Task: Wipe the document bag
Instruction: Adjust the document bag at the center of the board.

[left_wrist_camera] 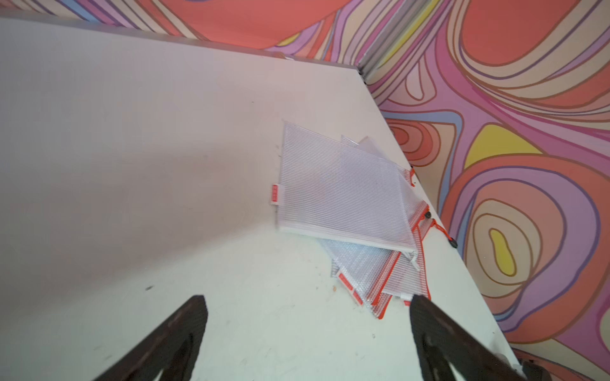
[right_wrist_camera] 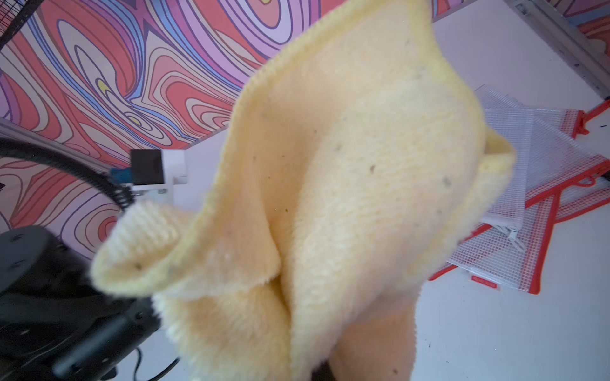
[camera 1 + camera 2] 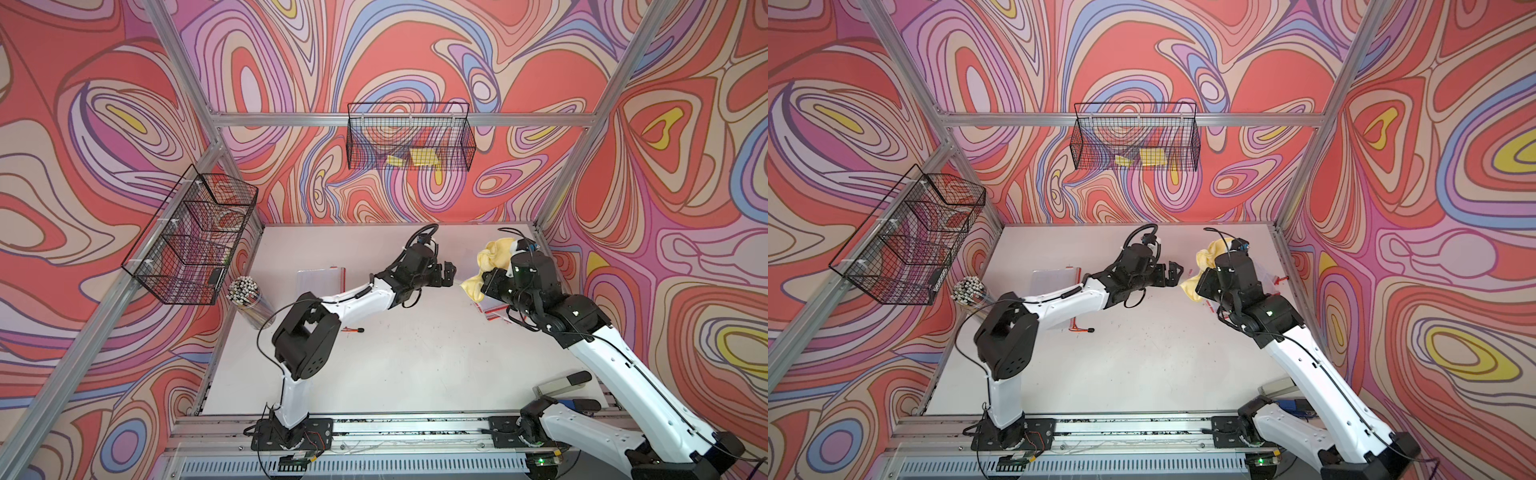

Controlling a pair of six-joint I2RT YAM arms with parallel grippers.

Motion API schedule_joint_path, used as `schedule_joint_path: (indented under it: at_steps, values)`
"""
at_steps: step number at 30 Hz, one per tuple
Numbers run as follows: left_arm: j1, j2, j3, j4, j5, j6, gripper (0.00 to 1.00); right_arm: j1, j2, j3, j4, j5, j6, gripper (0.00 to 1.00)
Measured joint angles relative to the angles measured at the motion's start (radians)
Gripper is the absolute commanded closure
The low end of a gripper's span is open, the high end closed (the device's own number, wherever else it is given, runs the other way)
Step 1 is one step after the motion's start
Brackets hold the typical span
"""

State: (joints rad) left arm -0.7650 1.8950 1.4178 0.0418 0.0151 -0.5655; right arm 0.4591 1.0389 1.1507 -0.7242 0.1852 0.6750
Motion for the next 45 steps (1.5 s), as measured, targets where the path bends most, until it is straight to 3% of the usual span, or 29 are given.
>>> schedule_joint_path:
  at_steps: [4, 13, 19, 37, 45]
  values:
    - [0.045, -0.118, -0.082, -0.208, -0.159, 0.031, 0.21, 0.000, 0.061, -0.011, 0.055, -0.048, 0.004, 1.00]
    - [0.288, -0.143, -0.243, -0.579, -0.338, 0.030, 0.31, 0.000, 0.177, -0.042, 0.133, -0.143, 0.017, 1.00]
    - [0.342, -0.158, -0.276, -0.619, -0.338, 0.032, 0.44, 0.000, 0.188, -0.042, 0.151, -0.161, 0.019, 1.00]
    - [0.381, -0.005, -0.219, -0.599, -0.304, 0.086, 0.60, 0.000, 0.230, -0.042, 0.154, -0.164, 0.019, 1.00]
    - [0.384, 0.034, -0.177, -0.586, -0.284, 0.096, 0.77, 0.000, 0.252, -0.042, 0.156, -0.168, 0.018, 1.00]
